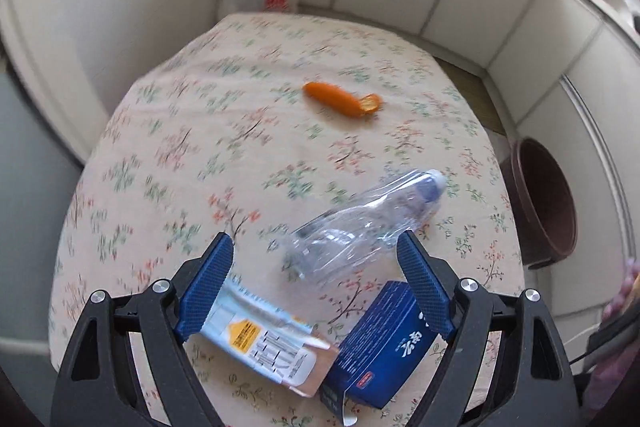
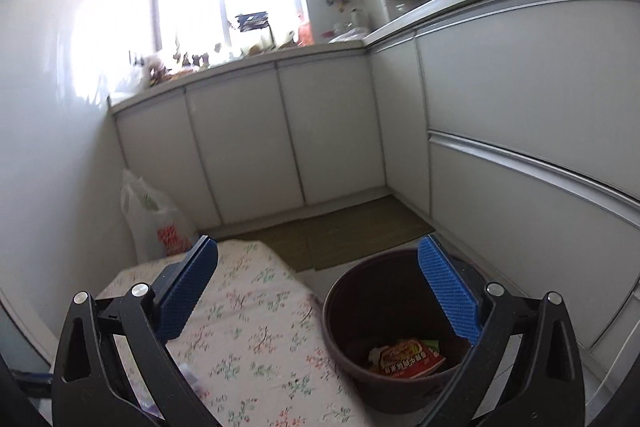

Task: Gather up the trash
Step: 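Bring both tools back over the table toward the carton and bottle, then grasp the blue milk carton with the left gripper while the right grasps the water bottle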

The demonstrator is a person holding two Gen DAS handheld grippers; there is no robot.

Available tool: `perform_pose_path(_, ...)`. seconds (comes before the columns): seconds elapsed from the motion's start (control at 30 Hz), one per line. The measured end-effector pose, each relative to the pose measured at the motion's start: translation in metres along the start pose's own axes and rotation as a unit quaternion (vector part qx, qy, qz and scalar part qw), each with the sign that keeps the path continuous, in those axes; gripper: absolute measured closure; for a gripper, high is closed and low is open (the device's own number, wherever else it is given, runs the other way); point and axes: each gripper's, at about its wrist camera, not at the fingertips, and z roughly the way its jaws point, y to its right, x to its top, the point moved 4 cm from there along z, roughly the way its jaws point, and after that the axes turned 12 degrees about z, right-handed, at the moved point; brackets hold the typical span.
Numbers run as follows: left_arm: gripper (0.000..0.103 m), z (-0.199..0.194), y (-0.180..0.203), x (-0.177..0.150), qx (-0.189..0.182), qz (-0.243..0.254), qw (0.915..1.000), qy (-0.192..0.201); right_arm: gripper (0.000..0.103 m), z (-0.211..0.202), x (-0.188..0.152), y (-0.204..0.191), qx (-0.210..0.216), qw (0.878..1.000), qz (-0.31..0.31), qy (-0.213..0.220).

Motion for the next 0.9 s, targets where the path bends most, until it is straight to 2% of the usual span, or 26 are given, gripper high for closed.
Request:
perform_pose_path(0.03,0.021,0.001,-0.014,-0.006,-0.008,-0.036,0.9993,-0.008,0.007,0.006,-0.007,-0.008,0.006,1.000,-0.010,-0.021)
perform_pose_path(0.1,0.021,0.001,-0.037,-0.019,-0.001,-0.089,0.9959,-0.017,0.007,0.016,-0.023,-0.023,0.019,0.998,-0.022,-0.063)
perform_pose_path(0.2,0.021,0.003,-0.056,-0.037,0.043,-0.132,0.9902,-0.018,0.007,0.026,-0.044,-0.040,0.032,0.993,-0.025,-0.115)
perform_pose_path(0.27,0.021,0.006,-0.063,-0.045,0.048,-0.151,0.9873,-0.017,0.007,0.034,-0.057,-0.051,0.037,0.988,-0.032,-0.146)
perform_pose_path(0.4,0.021,0.019,-0.061,-0.053,0.043,-0.161,0.9854,-0.035,0.007,0.042,-0.075,-0.066,0.048,0.980,-0.043,-0.189)
perform_pose_path(0.6,0.021,0.037,-0.062,-0.064,0.046,-0.189,0.9787,-0.065,0.007,0.044,-0.086,-0.074,0.058,0.972,-0.062,-0.219)
perform_pose_path(0.77,0.021,0.058,-0.053,-0.069,0.043,-0.196,0.9753,-0.092,0.007,0.054,-0.096,-0.074,0.062,0.963,-0.035,-0.259)
perform_pose_path(0.9,0.023,0.064,-0.048,-0.070,0.038,-0.197,0.9746,-0.100,0.007,0.067,-0.114,-0.074,0.059,0.949,-0.011,-0.310)
